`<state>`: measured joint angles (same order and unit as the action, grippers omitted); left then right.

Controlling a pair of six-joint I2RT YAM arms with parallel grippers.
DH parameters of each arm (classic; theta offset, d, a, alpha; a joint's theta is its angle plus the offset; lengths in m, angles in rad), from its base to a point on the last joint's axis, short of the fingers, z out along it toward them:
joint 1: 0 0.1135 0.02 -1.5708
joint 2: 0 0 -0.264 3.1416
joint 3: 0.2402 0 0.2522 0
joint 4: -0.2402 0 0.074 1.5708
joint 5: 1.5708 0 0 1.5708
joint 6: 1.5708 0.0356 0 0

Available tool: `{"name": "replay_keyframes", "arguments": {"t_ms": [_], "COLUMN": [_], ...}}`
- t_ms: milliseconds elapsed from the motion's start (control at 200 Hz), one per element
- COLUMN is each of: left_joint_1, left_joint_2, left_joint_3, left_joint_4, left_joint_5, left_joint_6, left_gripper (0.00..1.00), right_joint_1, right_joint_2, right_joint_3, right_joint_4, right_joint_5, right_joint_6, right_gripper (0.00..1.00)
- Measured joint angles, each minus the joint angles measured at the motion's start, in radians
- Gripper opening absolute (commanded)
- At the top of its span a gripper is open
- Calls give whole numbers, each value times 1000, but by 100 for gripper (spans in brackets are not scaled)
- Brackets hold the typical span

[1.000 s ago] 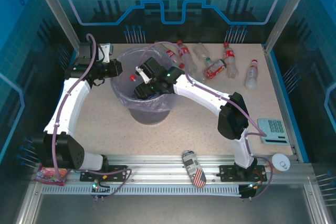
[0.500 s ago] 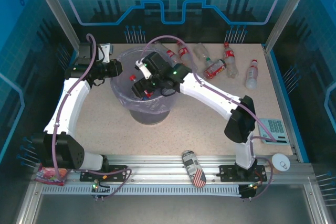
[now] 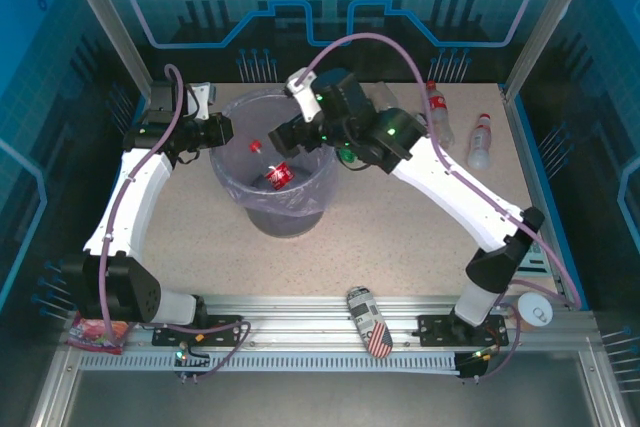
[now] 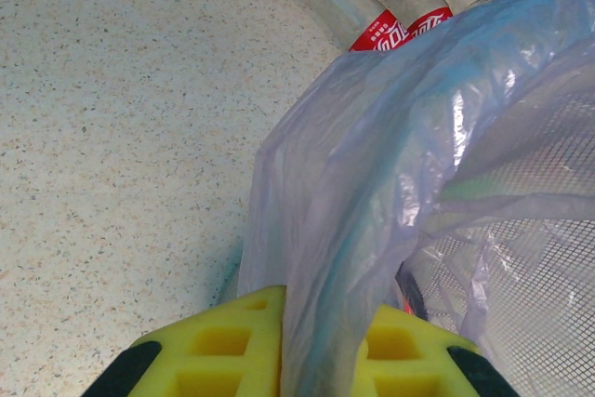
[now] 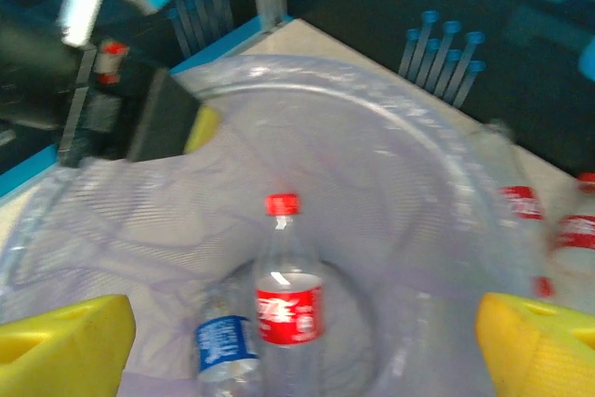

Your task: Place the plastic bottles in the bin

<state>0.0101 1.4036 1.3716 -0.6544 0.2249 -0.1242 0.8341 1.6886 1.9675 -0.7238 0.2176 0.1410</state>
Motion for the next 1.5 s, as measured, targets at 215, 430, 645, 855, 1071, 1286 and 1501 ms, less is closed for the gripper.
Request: {"name": "replay_keyframes", "arguments": {"t_ms": [215, 430, 645, 855, 1071, 1286, 1501], "left_joint_1": [0, 0, 0, 0, 0, 0, -2], "left_joint_2": [0, 0, 0, 0, -4, -6, -10], "left_joint_3": [0, 0, 0, -1, -6, -7, -15], "left_joint_4": [0, 0, 0, 1, 6, 6, 18], "left_joint_5": [0, 0, 0, 0, 0, 0, 1], "left_joint_6": [0, 0, 0, 0, 0, 0, 0], "left_gripper": [12, 12, 12, 12, 12, 12, 12], "right_joint_1": [-217, -550, -824, -979, -1062, -1096, -1106], "right_joint_2": [-150, -257, -238, -91, 123, 343, 528], "right_joint_3": [-138, -317, -433, -445, -420, -264, -113], "right_joint_4": [-43, -77, -72, -15, 43, 43, 31], "right_joint_5": [101, 135, 117, 76, 31, -27, -66], "right_joint_6": [6, 24, 27, 23, 24, 28, 42], "right_gripper": [95, 95, 95, 95, 90, 88, 88]}}
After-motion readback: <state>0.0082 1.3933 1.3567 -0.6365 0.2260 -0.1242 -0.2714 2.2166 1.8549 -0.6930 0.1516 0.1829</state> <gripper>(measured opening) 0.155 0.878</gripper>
